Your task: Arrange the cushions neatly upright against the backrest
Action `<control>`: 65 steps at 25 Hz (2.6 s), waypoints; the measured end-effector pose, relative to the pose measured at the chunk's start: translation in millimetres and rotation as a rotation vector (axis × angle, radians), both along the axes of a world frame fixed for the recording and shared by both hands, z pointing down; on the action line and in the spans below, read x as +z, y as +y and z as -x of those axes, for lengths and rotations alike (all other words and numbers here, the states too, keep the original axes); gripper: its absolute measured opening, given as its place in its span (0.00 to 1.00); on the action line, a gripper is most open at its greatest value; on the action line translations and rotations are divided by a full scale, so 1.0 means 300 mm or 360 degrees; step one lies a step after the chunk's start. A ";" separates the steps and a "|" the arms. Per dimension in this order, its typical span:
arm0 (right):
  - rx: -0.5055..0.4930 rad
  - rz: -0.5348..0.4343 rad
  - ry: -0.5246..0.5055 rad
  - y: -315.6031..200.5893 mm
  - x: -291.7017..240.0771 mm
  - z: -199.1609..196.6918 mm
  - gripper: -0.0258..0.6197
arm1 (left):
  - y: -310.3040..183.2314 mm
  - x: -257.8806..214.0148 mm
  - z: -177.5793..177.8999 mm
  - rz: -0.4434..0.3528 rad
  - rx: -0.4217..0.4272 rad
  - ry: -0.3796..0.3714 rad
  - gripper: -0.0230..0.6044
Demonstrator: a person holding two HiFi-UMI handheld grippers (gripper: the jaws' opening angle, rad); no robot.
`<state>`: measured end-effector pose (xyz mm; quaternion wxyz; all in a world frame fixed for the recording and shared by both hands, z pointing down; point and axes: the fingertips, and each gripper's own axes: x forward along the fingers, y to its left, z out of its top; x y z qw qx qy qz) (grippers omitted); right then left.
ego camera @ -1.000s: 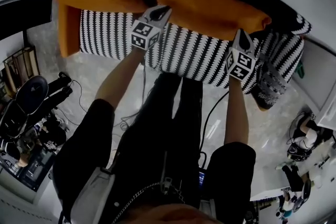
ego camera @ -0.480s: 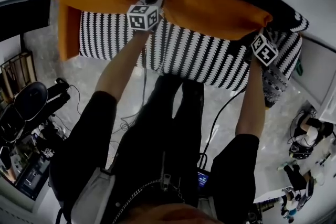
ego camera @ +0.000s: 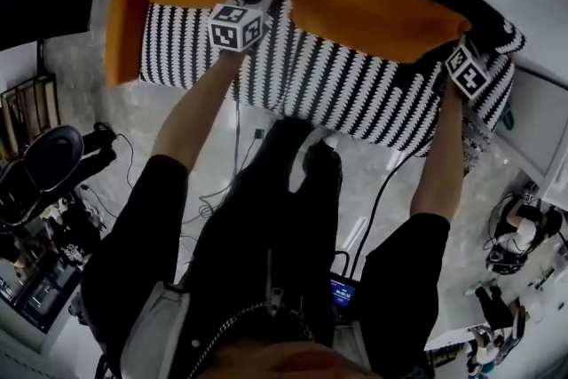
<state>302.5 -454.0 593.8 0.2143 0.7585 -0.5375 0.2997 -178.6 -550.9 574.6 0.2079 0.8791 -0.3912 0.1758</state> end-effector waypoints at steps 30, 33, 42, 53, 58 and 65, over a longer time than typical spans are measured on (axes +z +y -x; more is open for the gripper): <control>-0.0447 -0.0520 -0.0066 1.130 -0.752 0.881 0.04 | 1.205 -0.738 -0.041 -0.0449 -0.0044 0.0054 0.05; -0.0474 -0.0548 -0.0074 1.212 -0.759 0.970 0.04 | 1.283 -0.745 -0.014 -0.0431 -0.0086 0.0079 0.05; -0.0642 -0.0561 -0.0038 1.521 -0.792 1.318 0.04 | 1.646 -0.760 0.195 -0.0419 -0.0049 0.0081 0.05; -0.0789 -0.0526 -0.0070 1.861 -0.798 1.612 0.04 | 2.047 -0.687 0.423 -0.0323 -0.0032 0.0046 0.05; -0.0799 -0.0526 -0.0137 1.957 -0.813 1.670 0.04 | 2.127 -0.704 0.449 -0.0338 -0.0011 0.0047 0.05; -0.0831 -0.0525 -0.0142 2.007 -0.817 1.708 0.04 | 2.186 -0.715 0.458 -0.0333 0.0002 0.0061 0.05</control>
